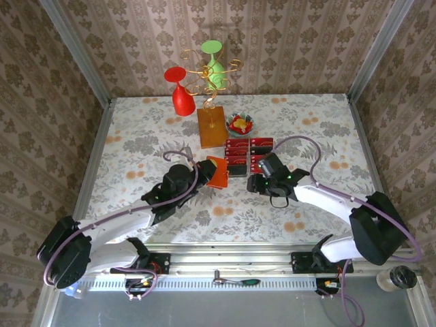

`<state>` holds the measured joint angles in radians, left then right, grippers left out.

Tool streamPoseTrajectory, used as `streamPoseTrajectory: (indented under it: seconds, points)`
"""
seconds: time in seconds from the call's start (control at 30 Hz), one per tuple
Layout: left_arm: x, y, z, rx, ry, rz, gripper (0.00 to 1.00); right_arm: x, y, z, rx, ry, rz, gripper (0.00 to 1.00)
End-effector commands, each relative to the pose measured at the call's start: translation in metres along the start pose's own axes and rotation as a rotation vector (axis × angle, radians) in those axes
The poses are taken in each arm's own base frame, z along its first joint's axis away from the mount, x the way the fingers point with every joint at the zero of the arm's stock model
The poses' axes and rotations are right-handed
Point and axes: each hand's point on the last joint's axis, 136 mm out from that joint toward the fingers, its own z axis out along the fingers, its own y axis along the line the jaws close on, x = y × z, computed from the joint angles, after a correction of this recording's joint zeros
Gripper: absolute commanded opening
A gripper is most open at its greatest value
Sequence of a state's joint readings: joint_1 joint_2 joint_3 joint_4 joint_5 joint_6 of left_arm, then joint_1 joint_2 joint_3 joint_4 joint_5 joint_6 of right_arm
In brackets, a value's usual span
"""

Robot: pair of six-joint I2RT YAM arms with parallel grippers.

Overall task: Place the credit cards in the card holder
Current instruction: Open the card holder.

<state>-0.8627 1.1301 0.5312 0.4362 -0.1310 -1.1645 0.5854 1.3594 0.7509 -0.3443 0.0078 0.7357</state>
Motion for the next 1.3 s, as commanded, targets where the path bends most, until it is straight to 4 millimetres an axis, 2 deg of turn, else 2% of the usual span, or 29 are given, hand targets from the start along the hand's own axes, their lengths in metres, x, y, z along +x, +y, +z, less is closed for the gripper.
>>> streamPoseTrajectory:
  seconds: [0.0,0.1,0.2,0.27,0.33,0.47,0.53,0.67,0.83,1.03,1.27]
  points:
    - [-0.019,-0.030,-0.004,0.074,-0.051,0.020,0.03,-0.011,0.001,-0.023,-0.037,-0.050,0.015,0.58]
    - [-0.023,-0.031,-0.004,0.087,-0.058,0.012,0.03,-0.014,0.022,-0.038,-0.167,-0.050,0.020,0.58]
    - [-0.026,-0.035,-0.002,0.126,-0.051,-0.003,0.03,-0.016,0.056,-0.054,-0.359,-0.040,0.030,0.60]
    - [-0.028,-0.039,0.001,0.156,-0.044,-0.020,0.03,-0.021,0.083,-0.071,-0.514,-0.052,0.044,0.64]
    - [-0.029,-0.040,0.003,0.168,-0.038,-0.032,0.03,-0.029,0.101,-0.088,-0.607,-0.082,0.055,0.70]
    - [-0.031,-0.042,0.003,0.177,-0.041,-0.037,0.03,-0.043,0.128,-0.112,-0.688,-0.121,0.043,0.77]
    - [-0.033,-0.043,0.004,0.182,-0.045,-0.043,0.03,-0.050,0.139,-0.116,-0.705,-0.126,0.040,0.78]
    - [-0.035,-0.048,0.005,0.194,-0.049,-0.052,0.03,-0.058,0.157,-0.106,-0.715,-0.115,0.035,0.78]
    - [-0.036,-0.051,0.005,0.207,-0.052,-0.070,0.03,-0.066,0.162,-0.085,-0.711,-0.122,0.050,0.73]
    - [-0.039,-0.051,0.004,0.222,-0.068,-0.098,0.03,-0.066,0.139,-0.071,-0.694,-0.152,0.107,0.53]
    - [-0.042,-0.056,0.006,0.260,-0.083,-0.135,0.03,-0.066,0.116,-0.071,-0.700,-0.183,0.161,0.47]
